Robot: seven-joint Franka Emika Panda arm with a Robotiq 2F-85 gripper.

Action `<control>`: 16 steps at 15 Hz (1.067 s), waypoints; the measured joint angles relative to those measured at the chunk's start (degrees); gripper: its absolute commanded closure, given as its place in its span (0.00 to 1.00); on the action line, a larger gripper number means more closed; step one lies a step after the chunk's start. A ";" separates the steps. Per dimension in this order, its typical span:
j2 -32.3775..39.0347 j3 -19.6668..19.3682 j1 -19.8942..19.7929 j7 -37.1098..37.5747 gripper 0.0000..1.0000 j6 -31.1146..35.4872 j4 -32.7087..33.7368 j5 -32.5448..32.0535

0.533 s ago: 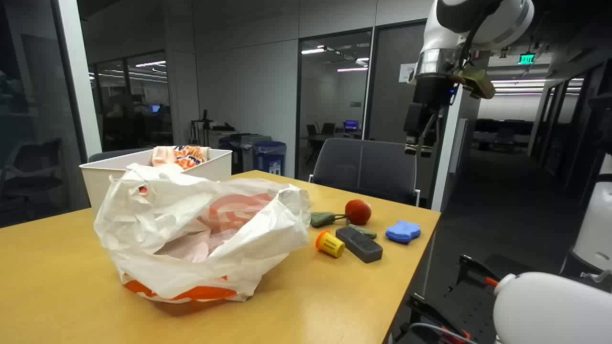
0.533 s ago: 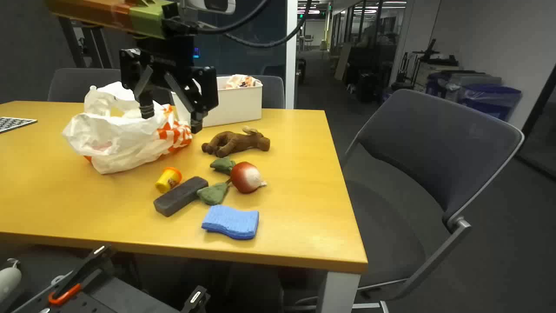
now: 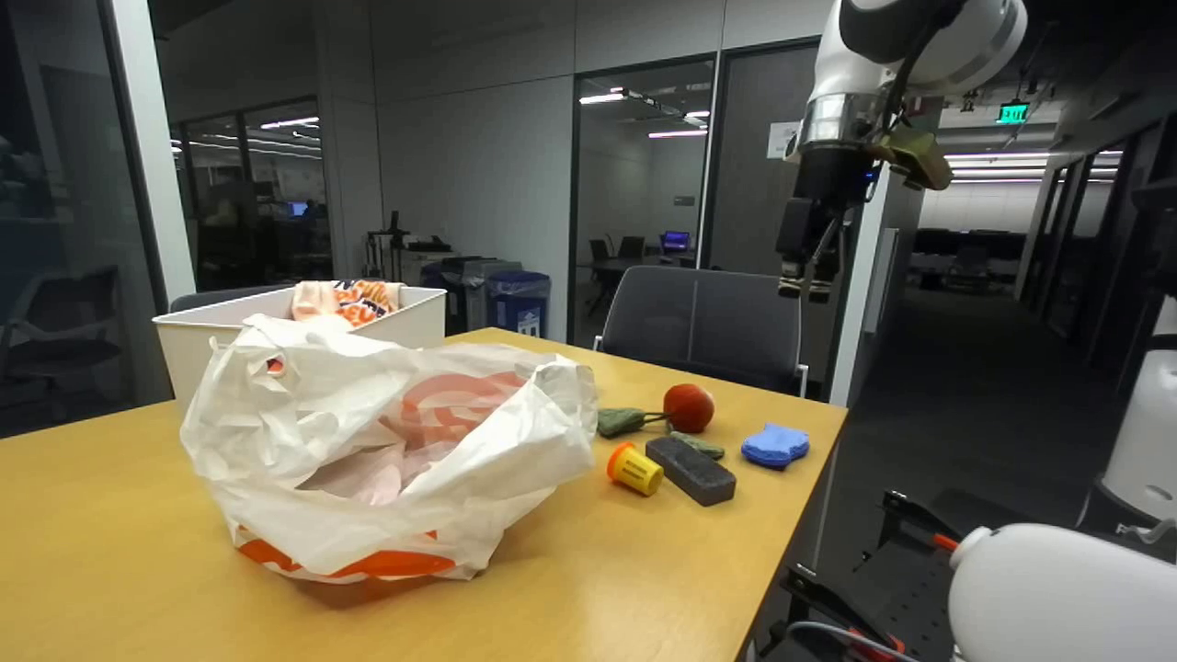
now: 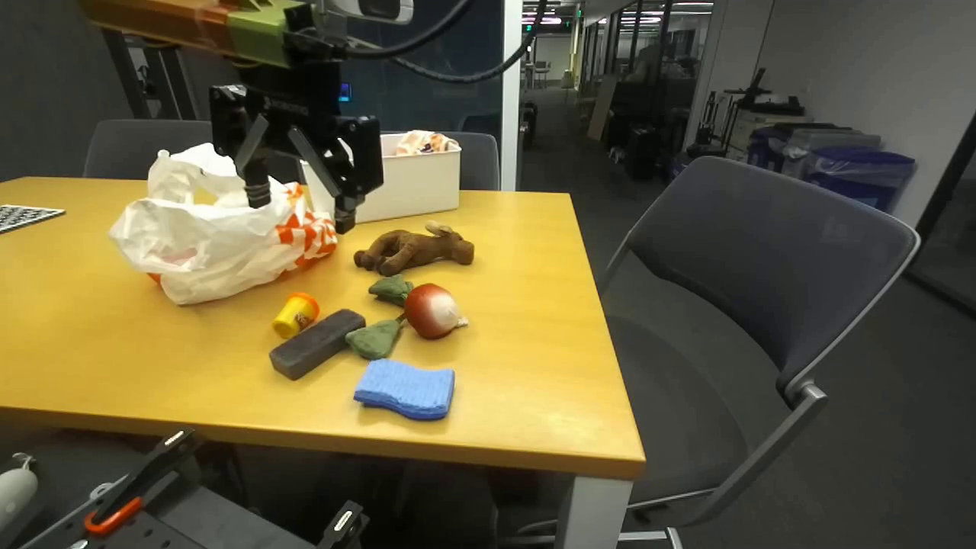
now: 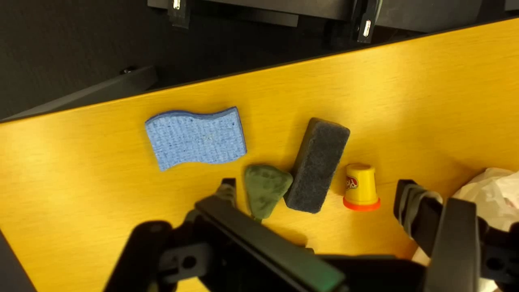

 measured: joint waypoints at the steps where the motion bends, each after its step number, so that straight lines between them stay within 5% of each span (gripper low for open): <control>1: 0.37 0.22 0.08 0.00 0.00 0.25 0.00 0.07; 4: 3.69 1.60 1.78 0.00 0.00 4.53 -0.16 1.37; 8: 12.65 5.24 4.21 0.78 0.00 19.34 -0.42 1.85; 12: 24.62 8.21 2.43 5.60 0.00 37.26 1.09 -3.23; 16: 36.56 8.62 -1.28 11.25 0.00 46.72 4.05 -10.31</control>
